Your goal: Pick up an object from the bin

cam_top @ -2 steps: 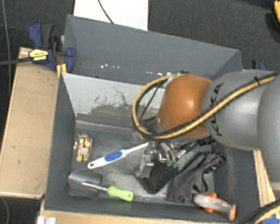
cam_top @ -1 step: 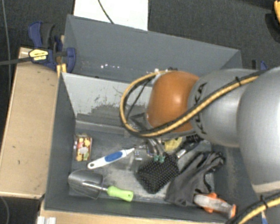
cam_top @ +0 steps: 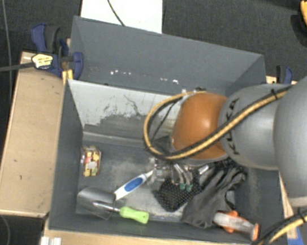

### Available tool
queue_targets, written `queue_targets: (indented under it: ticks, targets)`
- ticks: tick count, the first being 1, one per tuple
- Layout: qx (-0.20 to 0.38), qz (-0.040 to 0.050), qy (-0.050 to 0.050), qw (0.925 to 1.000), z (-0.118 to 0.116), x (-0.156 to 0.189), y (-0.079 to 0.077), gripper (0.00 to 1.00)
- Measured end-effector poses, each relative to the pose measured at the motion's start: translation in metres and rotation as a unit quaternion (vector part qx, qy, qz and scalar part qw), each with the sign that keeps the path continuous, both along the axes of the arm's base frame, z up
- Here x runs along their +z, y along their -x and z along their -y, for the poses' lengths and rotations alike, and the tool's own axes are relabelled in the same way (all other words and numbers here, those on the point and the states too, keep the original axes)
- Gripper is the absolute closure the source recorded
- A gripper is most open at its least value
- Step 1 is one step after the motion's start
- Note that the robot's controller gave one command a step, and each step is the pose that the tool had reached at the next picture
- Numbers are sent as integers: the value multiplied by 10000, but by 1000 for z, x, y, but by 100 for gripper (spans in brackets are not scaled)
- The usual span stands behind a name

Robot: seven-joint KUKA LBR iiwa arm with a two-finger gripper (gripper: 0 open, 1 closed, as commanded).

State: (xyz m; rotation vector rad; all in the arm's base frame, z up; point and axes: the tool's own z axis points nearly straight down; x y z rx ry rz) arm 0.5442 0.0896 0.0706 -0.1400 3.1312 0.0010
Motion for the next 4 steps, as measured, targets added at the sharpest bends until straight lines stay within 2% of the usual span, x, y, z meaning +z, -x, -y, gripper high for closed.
queue_targets:
  ticks: [1,2,3,4]
  targets:
    - [-6,0,0,10000,0,0,0,100]
    - [-14,-2,-2,10000,10,77,-12,100]
    - [-115,25,-8,9999,10,98,-19,100]
    - [-44,19,-4,10000,8,174,-19,100]
